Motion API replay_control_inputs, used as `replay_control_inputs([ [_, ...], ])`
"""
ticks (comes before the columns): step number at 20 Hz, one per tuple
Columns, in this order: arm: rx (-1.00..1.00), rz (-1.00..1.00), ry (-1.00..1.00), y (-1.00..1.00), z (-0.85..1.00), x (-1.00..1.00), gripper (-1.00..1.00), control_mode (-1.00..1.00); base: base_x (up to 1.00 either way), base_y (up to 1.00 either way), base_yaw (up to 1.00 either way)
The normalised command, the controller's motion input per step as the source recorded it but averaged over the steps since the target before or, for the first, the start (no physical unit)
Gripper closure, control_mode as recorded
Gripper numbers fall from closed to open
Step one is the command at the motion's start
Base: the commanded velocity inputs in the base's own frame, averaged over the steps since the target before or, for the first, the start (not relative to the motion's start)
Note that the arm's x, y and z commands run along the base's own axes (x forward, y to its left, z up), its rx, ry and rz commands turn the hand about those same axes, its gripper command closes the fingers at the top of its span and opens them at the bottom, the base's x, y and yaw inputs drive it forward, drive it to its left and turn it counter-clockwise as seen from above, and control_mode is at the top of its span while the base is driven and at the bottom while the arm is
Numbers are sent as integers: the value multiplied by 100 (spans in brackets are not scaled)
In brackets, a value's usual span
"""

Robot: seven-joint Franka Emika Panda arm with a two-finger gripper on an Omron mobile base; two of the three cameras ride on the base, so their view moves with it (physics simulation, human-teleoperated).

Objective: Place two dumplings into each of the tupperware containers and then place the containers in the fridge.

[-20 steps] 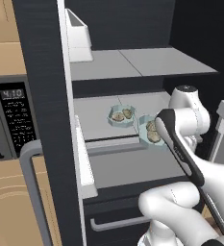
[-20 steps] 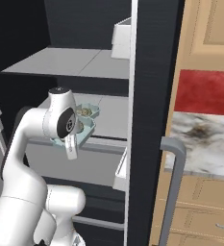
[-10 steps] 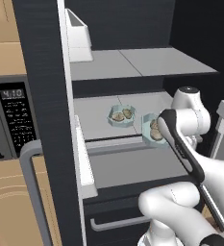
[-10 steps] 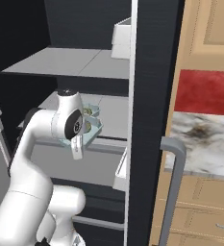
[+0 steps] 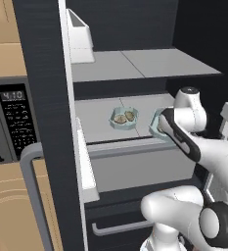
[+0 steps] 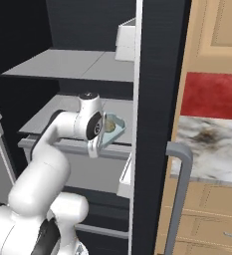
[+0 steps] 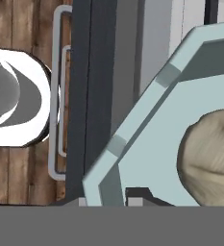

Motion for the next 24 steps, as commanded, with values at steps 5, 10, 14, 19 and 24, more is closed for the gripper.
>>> replay_control_inputs([
  [5, 8, 2, -10, -13, -3, 63, 100, -100, 0, 0, 0],
  [10, 7, 0, -17, -16, -20, 50, 100, -100, 0, 0, 0],
  [14, 4, 0, -4, -18, -18, 43, 100, -100, 0, 0, 0],
  [19, 2, 0, 0, -11, -19, 62, 100, -100, 0, 0, 0],
  [24, 1, 0, 0, -6, -22, 60, 100, -100, 0, 0, 0],
])
